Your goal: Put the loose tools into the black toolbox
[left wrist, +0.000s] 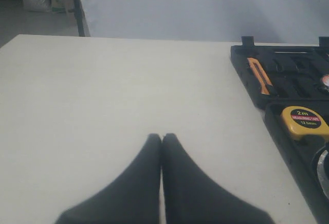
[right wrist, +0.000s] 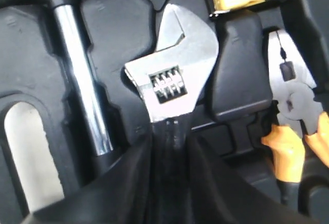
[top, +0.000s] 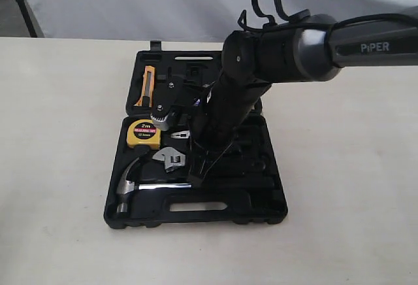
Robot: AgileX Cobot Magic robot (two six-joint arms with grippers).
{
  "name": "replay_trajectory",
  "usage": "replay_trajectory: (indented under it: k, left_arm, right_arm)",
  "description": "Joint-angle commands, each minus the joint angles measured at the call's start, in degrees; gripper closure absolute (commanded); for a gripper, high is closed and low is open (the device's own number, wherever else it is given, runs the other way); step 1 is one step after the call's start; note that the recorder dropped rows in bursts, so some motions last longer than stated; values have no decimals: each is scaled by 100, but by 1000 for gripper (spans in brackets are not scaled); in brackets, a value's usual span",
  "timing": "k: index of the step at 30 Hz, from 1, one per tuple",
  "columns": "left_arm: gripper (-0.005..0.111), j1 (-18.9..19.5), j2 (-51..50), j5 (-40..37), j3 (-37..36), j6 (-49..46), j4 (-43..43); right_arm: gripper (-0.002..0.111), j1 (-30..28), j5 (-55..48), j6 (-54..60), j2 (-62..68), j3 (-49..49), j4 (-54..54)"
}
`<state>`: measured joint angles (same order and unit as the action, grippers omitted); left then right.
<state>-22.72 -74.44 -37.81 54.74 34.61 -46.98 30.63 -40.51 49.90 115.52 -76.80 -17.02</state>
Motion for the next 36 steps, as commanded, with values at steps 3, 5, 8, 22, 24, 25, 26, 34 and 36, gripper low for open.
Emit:
replay_trajectory:
  k: [3, 5, 8, 22, 24, 25, 26, 34, 36]
  left_arm:
    - [105, 19, 46, 97, -53, 59, 78]
    - [105, 19, 46, 97, -53, 59, 78]
    - [105, 19, 46, 97, -53, 59, 78]
    - [105, 19, 46, 97, -53, 59, 78]
    - [105, 19, 46, 97, -53, 59, 78]
    - [105, 19, 46, 97, -53, 59, 78]
    - [105, 19, 46, 97, -53, 59, 78]
    - [105, 19, 46, 97, -53, 59, 78]
    - [105, 19, 46, 97, -53, 59, 78]
  right_arm:
    - [109, -21, 253, 72, 11, 28, -51]
    - [109, -21, 253, 72, 11, 28, -51]
    - [104, -21, 253, 72, 20, 28, -51]
    - [84, -32, 365, -1131, -443, 16, 141]
    - [100, -57, 202, -1581, -615, 16, 428]
    - [109, -80, 96, -1861, -699, 16, 650]
    - [109, -110, -19, -2145, -762, 16, 776]
    - [109, -591, -870, -3297, -705, 134, 864]
    - [109, -595, -1095, -3229, -629, 171, 836]
